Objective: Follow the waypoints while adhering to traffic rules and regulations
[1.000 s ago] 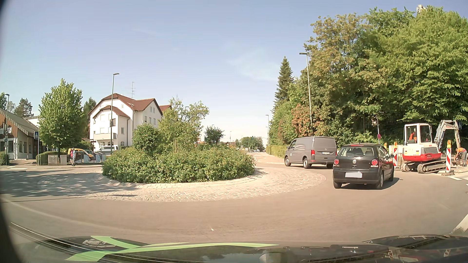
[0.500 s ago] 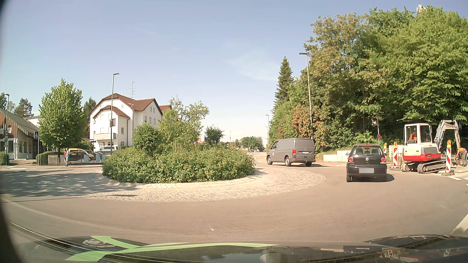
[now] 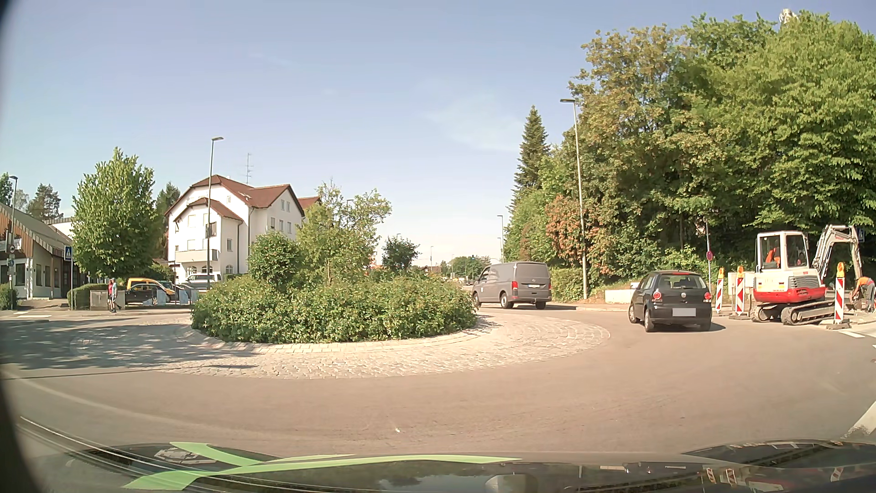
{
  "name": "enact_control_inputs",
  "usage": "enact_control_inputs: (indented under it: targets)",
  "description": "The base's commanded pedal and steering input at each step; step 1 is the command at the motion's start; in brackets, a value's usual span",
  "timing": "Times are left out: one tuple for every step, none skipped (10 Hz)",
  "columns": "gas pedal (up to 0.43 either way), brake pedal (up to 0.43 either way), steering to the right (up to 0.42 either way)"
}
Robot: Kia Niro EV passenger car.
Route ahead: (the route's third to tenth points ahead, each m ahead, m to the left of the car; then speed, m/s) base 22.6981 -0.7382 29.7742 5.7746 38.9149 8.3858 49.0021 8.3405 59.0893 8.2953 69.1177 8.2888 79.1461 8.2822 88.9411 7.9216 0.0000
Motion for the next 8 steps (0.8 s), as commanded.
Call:
enact_control_inputs:
  targets:
    - [0.000,0.220,0.006]
    - [0.000,0.220,0.006]
    - [0.000,0.220,0.006]
    - [0.000,0.220,0.007]
    - [0.000,0.220,0.007]
    - [0.000,0.220,0.006]
    - [0.000,0.220,0.006]
    - [0.000,0.220,0.006]
